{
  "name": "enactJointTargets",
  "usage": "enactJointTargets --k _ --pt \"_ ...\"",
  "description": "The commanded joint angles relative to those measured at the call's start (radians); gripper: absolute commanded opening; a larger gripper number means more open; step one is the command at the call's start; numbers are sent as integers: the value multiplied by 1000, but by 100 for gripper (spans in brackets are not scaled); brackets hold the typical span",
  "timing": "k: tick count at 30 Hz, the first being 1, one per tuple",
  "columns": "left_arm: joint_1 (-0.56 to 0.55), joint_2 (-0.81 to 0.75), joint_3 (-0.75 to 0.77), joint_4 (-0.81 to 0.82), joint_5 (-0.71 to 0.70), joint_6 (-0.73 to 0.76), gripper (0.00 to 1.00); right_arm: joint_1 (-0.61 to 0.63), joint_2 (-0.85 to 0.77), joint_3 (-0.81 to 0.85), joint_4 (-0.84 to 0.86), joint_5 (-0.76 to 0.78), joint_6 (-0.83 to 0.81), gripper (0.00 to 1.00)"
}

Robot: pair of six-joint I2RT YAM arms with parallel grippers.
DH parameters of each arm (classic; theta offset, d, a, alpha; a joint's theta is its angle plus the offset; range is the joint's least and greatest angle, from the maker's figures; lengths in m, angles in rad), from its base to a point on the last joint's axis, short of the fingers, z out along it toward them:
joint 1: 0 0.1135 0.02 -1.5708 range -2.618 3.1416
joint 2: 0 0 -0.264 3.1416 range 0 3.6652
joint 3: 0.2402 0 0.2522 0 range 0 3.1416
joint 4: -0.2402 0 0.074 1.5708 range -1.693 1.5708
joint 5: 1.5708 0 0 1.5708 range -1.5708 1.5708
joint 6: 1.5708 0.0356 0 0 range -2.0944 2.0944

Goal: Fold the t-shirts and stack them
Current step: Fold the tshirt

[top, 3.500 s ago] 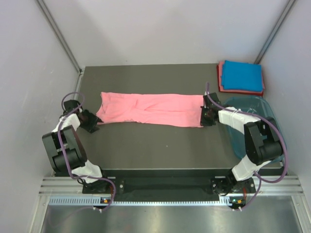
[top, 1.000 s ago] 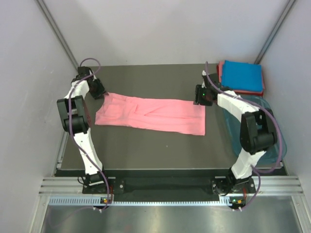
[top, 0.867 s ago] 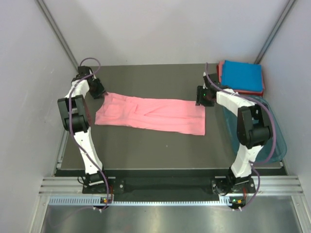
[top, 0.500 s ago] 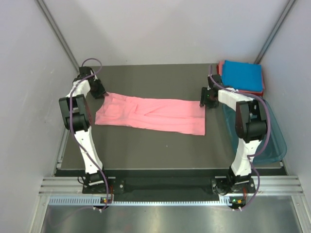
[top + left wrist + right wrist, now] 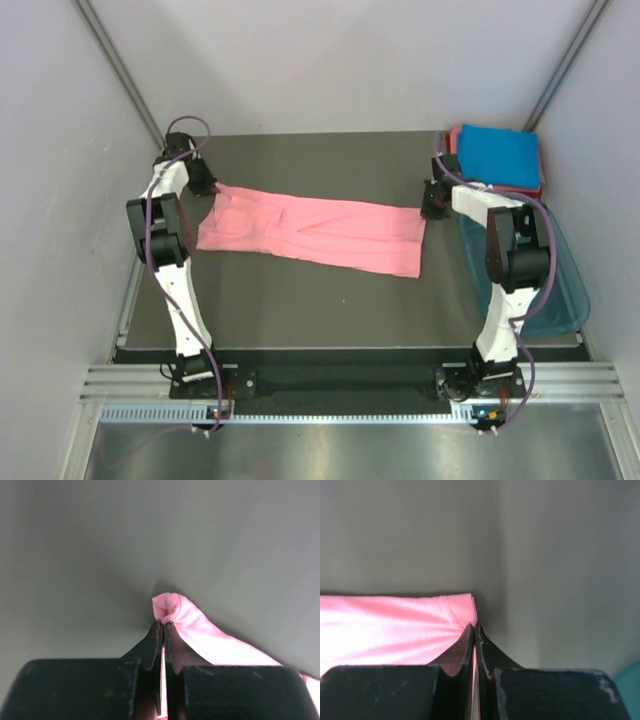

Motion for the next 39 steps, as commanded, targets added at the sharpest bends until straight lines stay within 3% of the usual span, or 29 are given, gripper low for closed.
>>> enactJointTargets --k 1,6,14,16,18,24,26,28,34,35,37,38,39 --pt "6 42 59 24 -82 -47 0 -51 -43 -59 28 107 19 0" --pt "4 109 145 67 -7 -93 0 -55 -69 -95 46 99 47 0" --pt "3 208 275 221 246 -197 1 -54 -82 -128 57 24 107 0" --pt "3 223 311 212 271 -197 8 -54 -85 -122 54 19 104 3" --pt "3 214 331 187 283 -179 24 -54 -91 -110 39 15 96 8" --pt "9 61 264 69 126 -82 38 -54 -149 -75 -41 21 81 36" --pt "0 -5 254 -29 -90 -41 39 -54 -189 -75 -60 10 78 42" --pt "-26 -51 219 -48 -215 -21 39 -54 -217 -85 -73 -4 76 45" --pt "-101 -235 -43 34 -139 -42 38 -54 -316 -125 -84 -68 70 51" --pt "-120 -270 -75 82 -42 -71 36 -52 -345 -133 -81 -83 70 51" --pt "-138 -301 -173 130 65 -132 25 -51 -381 -158 -71 -103 73 49" --pt "-157 -306 -201 144 127 -146 10 -51 -388 -164 -70 -108 76 49" --pt "-167 -311 -223 140 130 -163 1 -51 -398 -173 -70 -114 78 48"
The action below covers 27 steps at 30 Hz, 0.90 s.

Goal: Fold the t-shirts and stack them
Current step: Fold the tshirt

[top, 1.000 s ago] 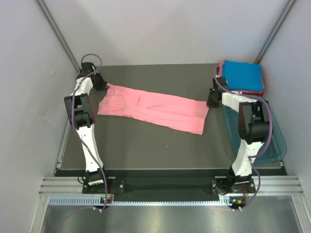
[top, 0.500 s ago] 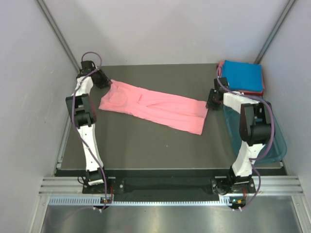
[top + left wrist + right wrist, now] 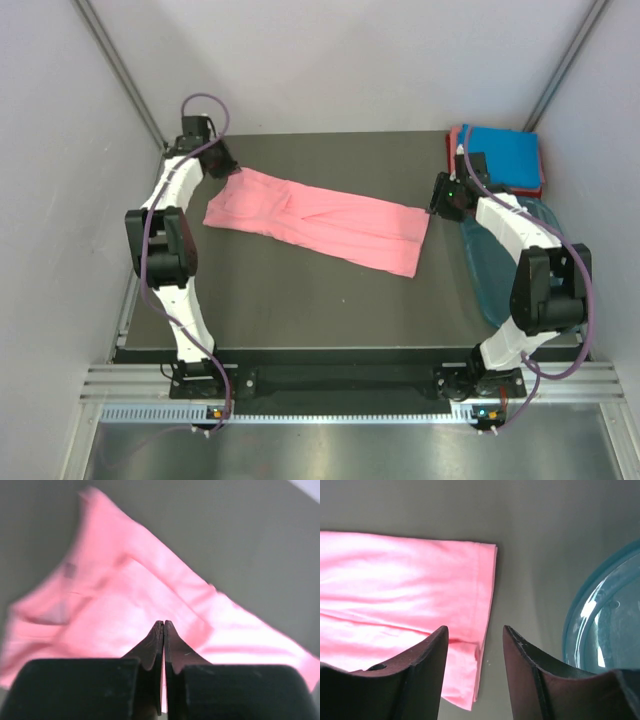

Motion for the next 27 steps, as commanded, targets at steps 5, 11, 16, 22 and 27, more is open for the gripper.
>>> enactJointTargets --k 5,11,16,22,27 --pt "-114 -52 -187 4 66 -62 0 -11 -93 -43 7 -60 -23 47" --pt "-128 -64 -294 24 97 -85 0 -11 -96 -60 19 -74 -36 47" --pt "-129 -17 -334 10 59 -87 0 -11 -89 -62 22 -73 -43 48" --pt "-129 -6 -322 38 63 -71 0 -11 -93 -65 24 -62 -50 49" --pt "-129 -47 -227 -19 59 -54 1 -9 -107 -69 22 -70 -43 49"
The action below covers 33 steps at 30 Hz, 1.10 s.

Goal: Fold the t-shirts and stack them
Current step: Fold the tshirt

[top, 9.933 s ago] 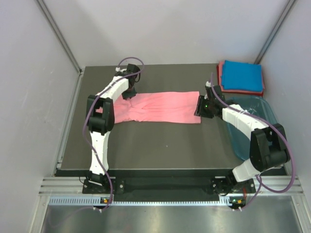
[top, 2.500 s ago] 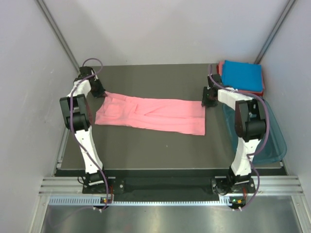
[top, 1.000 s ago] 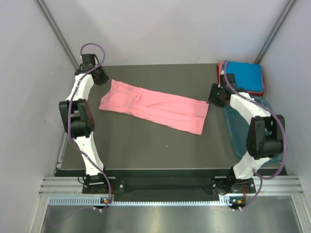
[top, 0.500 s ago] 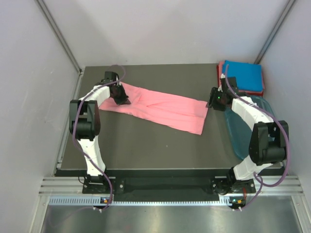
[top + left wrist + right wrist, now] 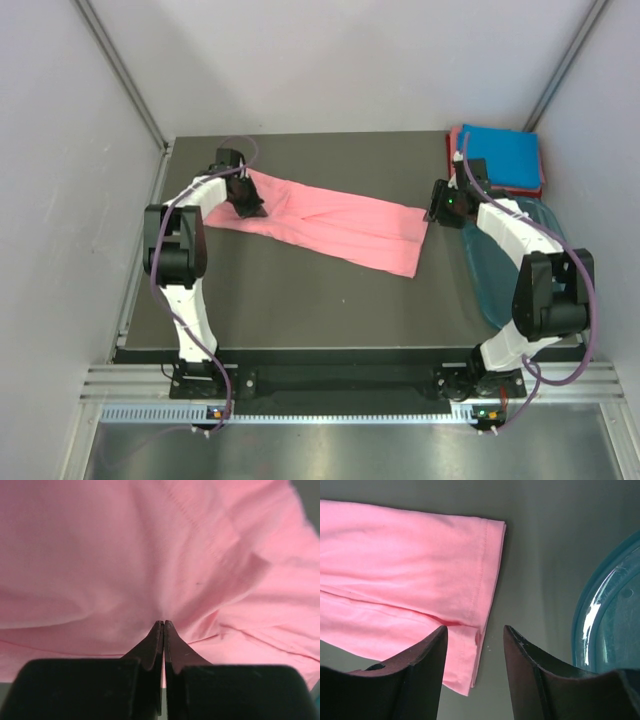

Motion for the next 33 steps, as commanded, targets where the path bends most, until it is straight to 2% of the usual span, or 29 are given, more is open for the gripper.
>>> enactJointTargets --k 1,6,15,20,24,26,30,33 --pt "3 -65 85 -7 -3 19 2 -11 -62 -8 30 -11 -3 49" --pt "-17 -155 20 -7 -6 26 7 -8 -84 -10 30 -17 1 50" --pt "-19 -175 -174 55 1 14 0 -2 -107 -25 29 -29 3 50" --pt "-19 -137 -205 85 -29 8 0 2 -116 -39 29 -23 4 51" --pt "-19 -163 -204 77 -51 9 0 0 -122 -51 27 -14 0 51" --pt "-17 -181 -187 59 -57 12 3 2 -124 -54 32 -11 -5 52" --pt "-5 -212 -100 13 -46 37 18 9 -72 -61 68 29 -19 58" --pt "30 -227 -75 -40 -72 34 23 18 -36 -57 70 6 -22 59"
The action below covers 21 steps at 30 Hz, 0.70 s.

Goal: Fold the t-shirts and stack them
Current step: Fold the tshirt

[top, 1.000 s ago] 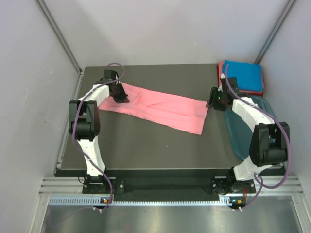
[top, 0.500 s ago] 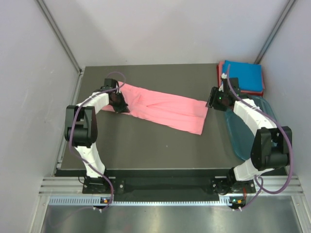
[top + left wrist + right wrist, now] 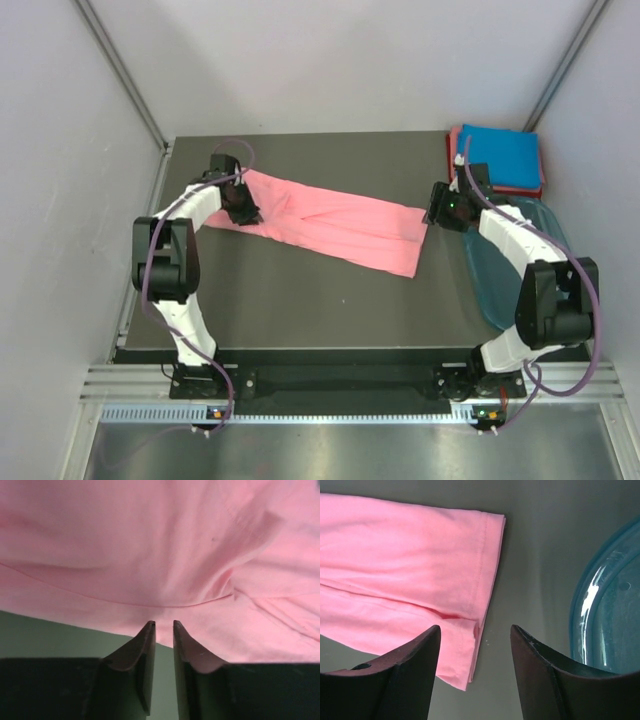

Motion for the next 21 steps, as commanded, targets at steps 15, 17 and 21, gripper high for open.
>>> enactJointTargets --k 15,17,21 --pt "324 -226 -285 192 -111 -181 45 179 -13 -167 35 108 25 62" --pt "324 -239 -341 273 -117 -199 49 194 -14 -206 45 104 39 62" --pt "325 -226 -389 386 -107 -241 52 222 -31 -259 81 121 62 61"
